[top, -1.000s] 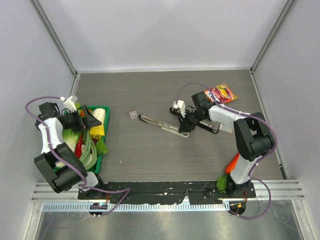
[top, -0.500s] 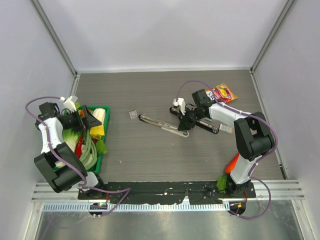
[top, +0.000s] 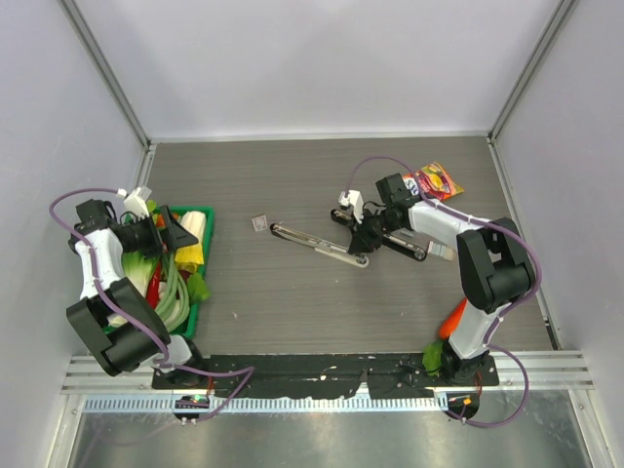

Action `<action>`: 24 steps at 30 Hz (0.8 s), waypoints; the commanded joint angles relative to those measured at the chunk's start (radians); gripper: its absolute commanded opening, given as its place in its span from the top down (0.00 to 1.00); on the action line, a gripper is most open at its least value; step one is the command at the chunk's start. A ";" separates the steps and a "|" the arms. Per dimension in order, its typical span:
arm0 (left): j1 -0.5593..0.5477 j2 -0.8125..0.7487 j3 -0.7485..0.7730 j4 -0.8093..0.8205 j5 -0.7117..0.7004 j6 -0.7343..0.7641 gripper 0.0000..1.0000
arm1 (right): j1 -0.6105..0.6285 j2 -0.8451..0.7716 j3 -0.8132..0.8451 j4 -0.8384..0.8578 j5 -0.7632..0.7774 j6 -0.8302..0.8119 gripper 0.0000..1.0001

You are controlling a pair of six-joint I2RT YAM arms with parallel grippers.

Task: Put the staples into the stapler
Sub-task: Install the staple into the stapler.

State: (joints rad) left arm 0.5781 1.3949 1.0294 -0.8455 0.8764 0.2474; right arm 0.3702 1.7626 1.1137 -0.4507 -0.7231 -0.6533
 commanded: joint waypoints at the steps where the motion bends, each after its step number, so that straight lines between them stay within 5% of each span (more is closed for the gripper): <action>1: 0.009 0.012 0.009 0.003 -0.002 0.015 0.00 | -0.004 0.011 0.026 -0.006 -0.002 -0.014 0.92; 24: 0.009 0.013 0.009 0.003 -0.004 0.016 0.00 | -0.022 0.029 0.080 -0.045 -0.071 0.018 0.92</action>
State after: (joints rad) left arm 0.5781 1.3964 1.0294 -0.8455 0.8791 0.2474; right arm 0.3569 1.7981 1.1465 -0.4759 -0.7479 -0.6495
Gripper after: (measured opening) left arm 0.996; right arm 0.200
